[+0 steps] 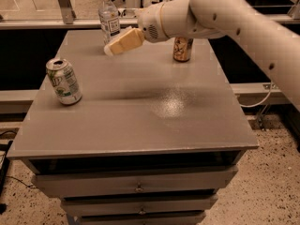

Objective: Pick blue plastic bottle

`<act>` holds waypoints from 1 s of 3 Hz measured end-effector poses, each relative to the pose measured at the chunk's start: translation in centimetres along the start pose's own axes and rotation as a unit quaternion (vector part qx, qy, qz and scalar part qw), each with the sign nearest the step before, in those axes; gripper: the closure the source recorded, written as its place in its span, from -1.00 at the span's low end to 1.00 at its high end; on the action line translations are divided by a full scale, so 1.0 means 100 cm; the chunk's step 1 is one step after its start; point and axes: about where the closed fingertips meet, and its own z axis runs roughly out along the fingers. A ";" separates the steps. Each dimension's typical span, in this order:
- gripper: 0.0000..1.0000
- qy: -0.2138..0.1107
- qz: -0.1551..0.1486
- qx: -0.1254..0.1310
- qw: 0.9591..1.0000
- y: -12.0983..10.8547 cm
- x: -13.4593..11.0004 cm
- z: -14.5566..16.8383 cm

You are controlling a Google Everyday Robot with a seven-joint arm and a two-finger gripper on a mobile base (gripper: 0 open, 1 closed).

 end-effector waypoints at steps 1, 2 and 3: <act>-1.00 -0.044 0.011 0.016 0.999 -0.020 -0.009 0.029; -1.00 -0.075 0.018 0.047 0.996 -0.062 -0.003 0.058; -1.00 -0.092 0.021 0.060 0.994 -0.087 -0.003 0.073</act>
Offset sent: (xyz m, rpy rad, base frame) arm 0.1231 0.0166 -0.0166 0.1939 -0.1041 -0.1449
